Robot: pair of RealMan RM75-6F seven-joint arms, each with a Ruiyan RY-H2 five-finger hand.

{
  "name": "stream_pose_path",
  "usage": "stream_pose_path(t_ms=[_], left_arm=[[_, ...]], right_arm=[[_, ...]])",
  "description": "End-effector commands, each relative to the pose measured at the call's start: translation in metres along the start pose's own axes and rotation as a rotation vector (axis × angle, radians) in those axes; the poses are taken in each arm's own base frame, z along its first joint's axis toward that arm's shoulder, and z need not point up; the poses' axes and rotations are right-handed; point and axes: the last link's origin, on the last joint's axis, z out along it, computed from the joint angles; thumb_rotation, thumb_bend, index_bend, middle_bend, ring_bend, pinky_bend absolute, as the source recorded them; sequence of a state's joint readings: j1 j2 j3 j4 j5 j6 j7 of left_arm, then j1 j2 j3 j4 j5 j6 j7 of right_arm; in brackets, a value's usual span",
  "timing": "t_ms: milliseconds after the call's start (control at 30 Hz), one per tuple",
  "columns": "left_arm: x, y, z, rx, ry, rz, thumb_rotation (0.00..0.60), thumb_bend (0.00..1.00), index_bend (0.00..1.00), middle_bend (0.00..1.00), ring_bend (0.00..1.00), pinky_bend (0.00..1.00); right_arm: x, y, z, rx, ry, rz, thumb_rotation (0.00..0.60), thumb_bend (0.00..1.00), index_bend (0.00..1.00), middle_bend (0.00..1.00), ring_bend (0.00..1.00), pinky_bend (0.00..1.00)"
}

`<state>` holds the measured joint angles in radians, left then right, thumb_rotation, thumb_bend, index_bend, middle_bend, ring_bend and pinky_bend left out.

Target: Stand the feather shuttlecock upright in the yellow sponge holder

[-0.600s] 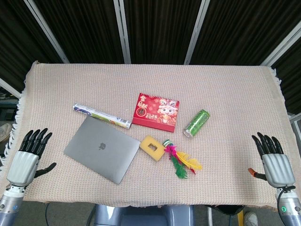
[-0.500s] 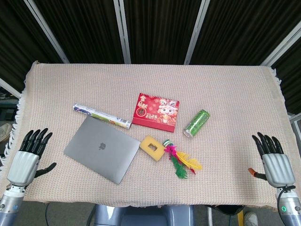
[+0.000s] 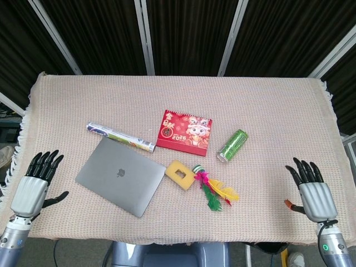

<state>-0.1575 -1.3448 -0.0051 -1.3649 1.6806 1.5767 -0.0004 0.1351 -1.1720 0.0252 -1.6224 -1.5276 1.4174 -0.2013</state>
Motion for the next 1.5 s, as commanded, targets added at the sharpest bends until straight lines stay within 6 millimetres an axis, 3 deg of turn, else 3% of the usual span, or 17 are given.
stream_pose_path(t_ms=[33, 267, 533, 800, 1133, 1500], left_arm=[[-0.001, -0.003, 0.002, 0.004, -0.025, -0.01, 0.6, 0.06, 0.0, 0.0, 0.0, 0.0], [0.001, -0.003, 0.002, -0.002, -0.022, -0.028, 0.6, 0.06, 0.0, 0.0, 0.0, 0.0], [0.006, -0.008, 0.004, 0.018, -0.013, -0.038, 0.6, 0.06, 0.0, 0.0, 0.0, 0.0], [0.008, -0.009, 0.004, 0.02, -0.004, -0.039, 0.6, 0.05, 0.0, 0.0, 0.0, 0.0], [0.007, -0.01, 0.004, 0.03, 0.0, -0.032, 0.6, 0.06, 0.0, 0.0, 0.0, 0.0], [0.007, -0.008, 0.003, 0.025, -0.002, -0.03, 0.6, 0.06, 0.0, 0.0, 0.0, 0.0]], right_arm=[[-0.011, -0.035, -0.002, 0.096, -0.019, -0.015, 0.6, 0.12, 0.22, 0.0, 0.0, 0.0], [-0.023, -0.093, 0.001, 0.225, -0.068, -0.014, 0.6, 0.13, 0.29, 0.0, 0.0, 0.0], [-0.044, -0.132, 0.021, 0.304, -0.136, -0.017, 0.6, 0.13, 0.3, 0.0, 0.0, 0.0], [-0.056, -0.139, 0.04, 0.322, -0.168, -0.035, 0.6, 0.13, 0.29, 0.0, 0.0, 0.0], [-0.06, -0.129, 0.056, 0.308, -0.179, -0.059, 0.6, 0.13, 0.3, 0.0, 0.0, 0.0], [-0.076, -0.12, 0.073, 0.302, -0.199, -0.032, 0.6, 0.28, 0.48, 0.0, 0.0, 0.0]])
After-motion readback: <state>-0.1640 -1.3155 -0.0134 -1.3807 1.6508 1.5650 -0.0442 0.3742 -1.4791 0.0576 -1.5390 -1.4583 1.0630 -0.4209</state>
